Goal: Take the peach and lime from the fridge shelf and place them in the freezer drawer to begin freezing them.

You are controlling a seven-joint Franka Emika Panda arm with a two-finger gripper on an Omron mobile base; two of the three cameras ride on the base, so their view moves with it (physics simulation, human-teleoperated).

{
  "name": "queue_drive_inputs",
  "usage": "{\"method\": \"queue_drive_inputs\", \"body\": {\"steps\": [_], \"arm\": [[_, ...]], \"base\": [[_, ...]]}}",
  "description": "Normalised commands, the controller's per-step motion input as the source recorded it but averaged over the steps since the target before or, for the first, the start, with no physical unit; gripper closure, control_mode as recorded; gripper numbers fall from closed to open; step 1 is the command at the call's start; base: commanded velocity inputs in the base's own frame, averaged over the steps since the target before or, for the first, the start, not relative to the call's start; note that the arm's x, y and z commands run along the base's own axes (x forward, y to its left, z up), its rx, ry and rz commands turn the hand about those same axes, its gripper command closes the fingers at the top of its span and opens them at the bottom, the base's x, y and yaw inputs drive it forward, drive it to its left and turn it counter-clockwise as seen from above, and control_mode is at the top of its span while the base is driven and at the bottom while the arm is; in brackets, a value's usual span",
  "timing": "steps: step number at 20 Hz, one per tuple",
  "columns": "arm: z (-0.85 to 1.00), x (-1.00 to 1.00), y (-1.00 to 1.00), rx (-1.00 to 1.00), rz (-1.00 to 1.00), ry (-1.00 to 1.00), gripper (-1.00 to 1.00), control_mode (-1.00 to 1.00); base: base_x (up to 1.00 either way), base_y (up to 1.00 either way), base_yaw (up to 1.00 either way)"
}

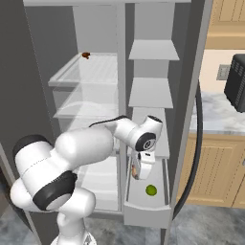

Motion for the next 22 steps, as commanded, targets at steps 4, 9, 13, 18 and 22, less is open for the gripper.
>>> {"method": "queue_drive_inputs", "body": {"steps": [4,9,13,18,22], "arm": [[-0.46,0.42,0.00,-0.02,0.00,0.00,1.00,-1.00],[-0.53,0.34,0.00,-0.03,0.00,0.01,1.00,-1.00],[-0.73,0.33,0.00,-0.07,0.00,0.05,1.00,-1.00],[-0.50,0.24,0.00,-0.04,0.00,0.00,1.00,-1.00],[-0.41,0.26,0.00,-0.03,0.00,0.00,1.00,-1.00]], "base": [[0.00,0.00,0.00],[0.00,0.00,0.00],[0.00,0.00,0.00],[0.00,0.00,0.00],[0.00,0.00,0.00]]}}
